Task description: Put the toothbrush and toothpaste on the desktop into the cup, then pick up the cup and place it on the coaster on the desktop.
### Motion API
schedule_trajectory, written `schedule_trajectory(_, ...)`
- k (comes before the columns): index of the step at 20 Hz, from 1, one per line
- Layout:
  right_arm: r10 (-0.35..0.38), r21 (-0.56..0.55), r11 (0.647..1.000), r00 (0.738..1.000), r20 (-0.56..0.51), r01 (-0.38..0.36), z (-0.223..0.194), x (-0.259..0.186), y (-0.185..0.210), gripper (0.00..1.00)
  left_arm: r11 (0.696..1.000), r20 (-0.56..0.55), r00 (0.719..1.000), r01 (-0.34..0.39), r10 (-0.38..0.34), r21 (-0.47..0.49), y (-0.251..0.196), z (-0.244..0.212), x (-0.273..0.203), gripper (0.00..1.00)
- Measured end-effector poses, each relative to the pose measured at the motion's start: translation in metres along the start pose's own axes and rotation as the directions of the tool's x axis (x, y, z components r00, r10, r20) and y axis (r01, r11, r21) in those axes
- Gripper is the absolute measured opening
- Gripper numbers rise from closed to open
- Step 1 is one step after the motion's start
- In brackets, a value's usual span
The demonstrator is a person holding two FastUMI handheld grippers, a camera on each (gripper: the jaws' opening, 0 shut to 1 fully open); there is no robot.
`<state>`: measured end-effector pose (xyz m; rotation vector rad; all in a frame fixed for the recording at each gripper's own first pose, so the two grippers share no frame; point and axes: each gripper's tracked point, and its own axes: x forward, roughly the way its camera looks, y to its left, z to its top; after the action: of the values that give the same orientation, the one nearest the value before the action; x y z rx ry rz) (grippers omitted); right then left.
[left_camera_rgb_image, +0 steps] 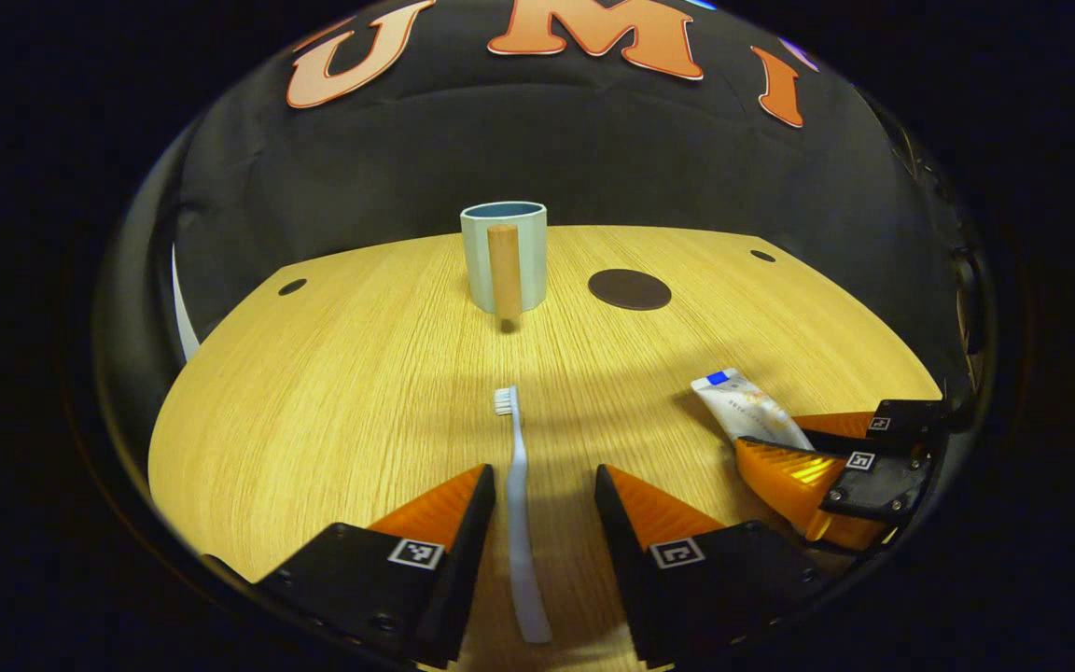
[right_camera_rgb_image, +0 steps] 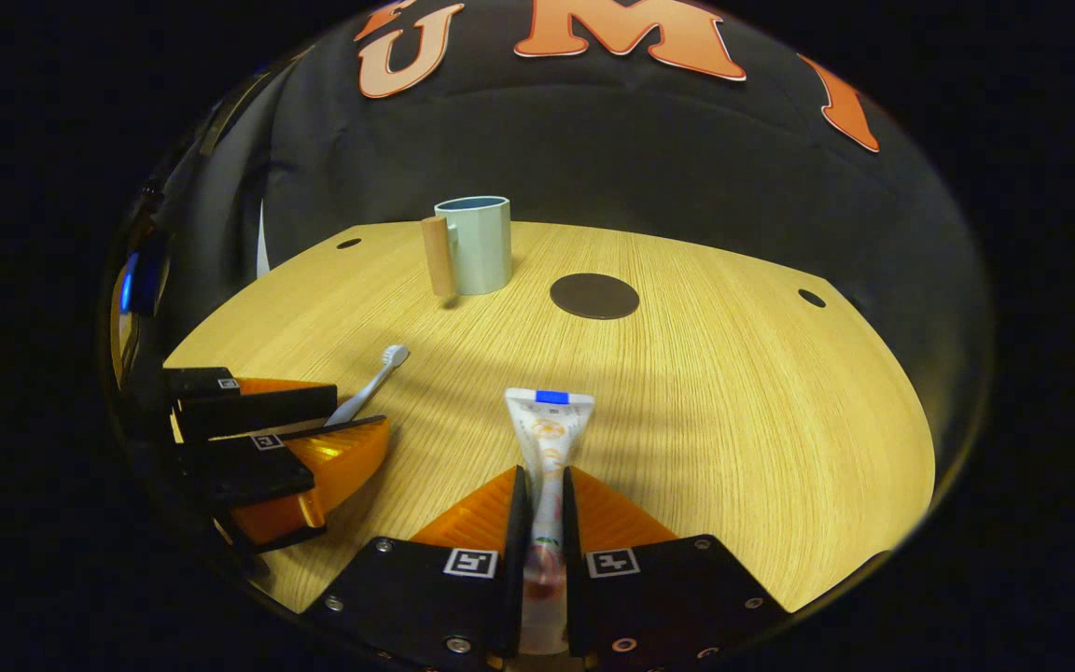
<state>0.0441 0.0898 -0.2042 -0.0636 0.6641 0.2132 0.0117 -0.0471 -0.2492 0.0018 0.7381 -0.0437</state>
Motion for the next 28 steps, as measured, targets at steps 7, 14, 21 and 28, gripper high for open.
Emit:
schedule_trajectory(7, -0.028, 0.035, 0.999, 0.997, 0.065, 0.026, 0.014, -0.003, -0.016, 0.13, 0.999, 0.021, 0.999, -0.041, 0.042, -0.034, 0.008, 0.003, 0.001, 0.08)
schedule_trajectory(14, -0.044, 0.063, 0.997, 0.983, 0.176, 0.034, 0.044, -0.019, -0.03, 0.13, 0.999, 0.109, 0.994, -0.018, 0.021, -0.033, 0.016, 0.015, -0.006, 0.04)
schedule_trajectory(21, -0.049, 0.091, 0.996, 0.959, 0.28, 0.025, 0.08, -0.038, -0.037, 0.13, 0.999, 0.345, 0.938, -0.03, 0.04, -0.035, 0.022, 0.077, -0.017, 0.04)
schedule_trajectory(28, -0.063, 0.101, 0.995, 0.915, 0.398, 0.024, 0.131, -0.059, -0.045, 0.13, 0.998, 0.507, 0.86, -0.044, 0.055, -0.033, 0.033, 0.149, -0.03, 0.04)
